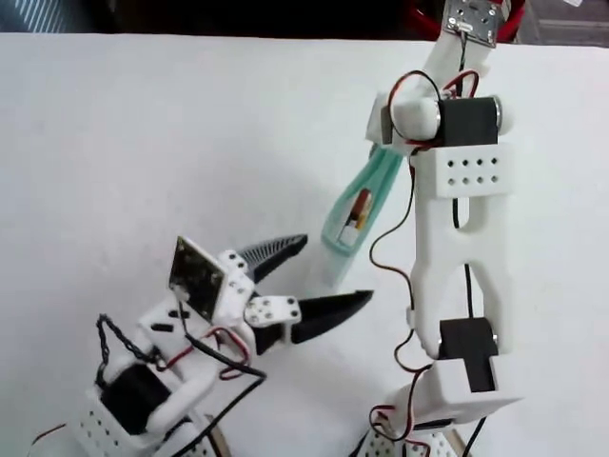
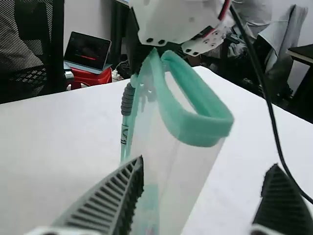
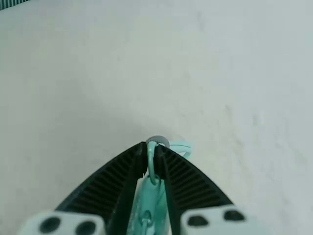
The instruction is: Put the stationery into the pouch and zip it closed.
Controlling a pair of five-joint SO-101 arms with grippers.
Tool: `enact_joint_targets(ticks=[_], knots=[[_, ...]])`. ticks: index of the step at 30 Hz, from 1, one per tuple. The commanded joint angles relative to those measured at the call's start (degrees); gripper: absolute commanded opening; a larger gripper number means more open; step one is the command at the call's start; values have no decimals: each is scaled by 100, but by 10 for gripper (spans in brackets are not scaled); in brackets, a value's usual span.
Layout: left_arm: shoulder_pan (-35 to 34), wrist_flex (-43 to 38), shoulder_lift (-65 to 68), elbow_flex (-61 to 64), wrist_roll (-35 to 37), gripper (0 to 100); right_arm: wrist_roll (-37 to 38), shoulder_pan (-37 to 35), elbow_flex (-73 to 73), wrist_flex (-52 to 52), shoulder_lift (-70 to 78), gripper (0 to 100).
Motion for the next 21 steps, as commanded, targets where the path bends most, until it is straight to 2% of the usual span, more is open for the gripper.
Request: enact_joint_targets(ticks=[1, 6, 10, 14, 17, 21], knots=[[-224, -484, -40, 211, 0, 365, -35, 48, -9, -57, -84, 23], [-127, -1134, -40, 905, 0, 365, -35, 13, -9, -57, -84, 23], [-136, -1802, -31, 1222, -396, 334, -35, 13, -9, -66, -84, 23], [-40, -1934, 92, 1160, -440, 324, -35, 13, -9, -66, -84, 23], [-84, -2101, 769, 862, -440, 324, -35, 13, -9, -48, -84, 23], [-84, -2295, 2422, 18, -431, 321, -18, 31, -9, -13, -84, 23]])
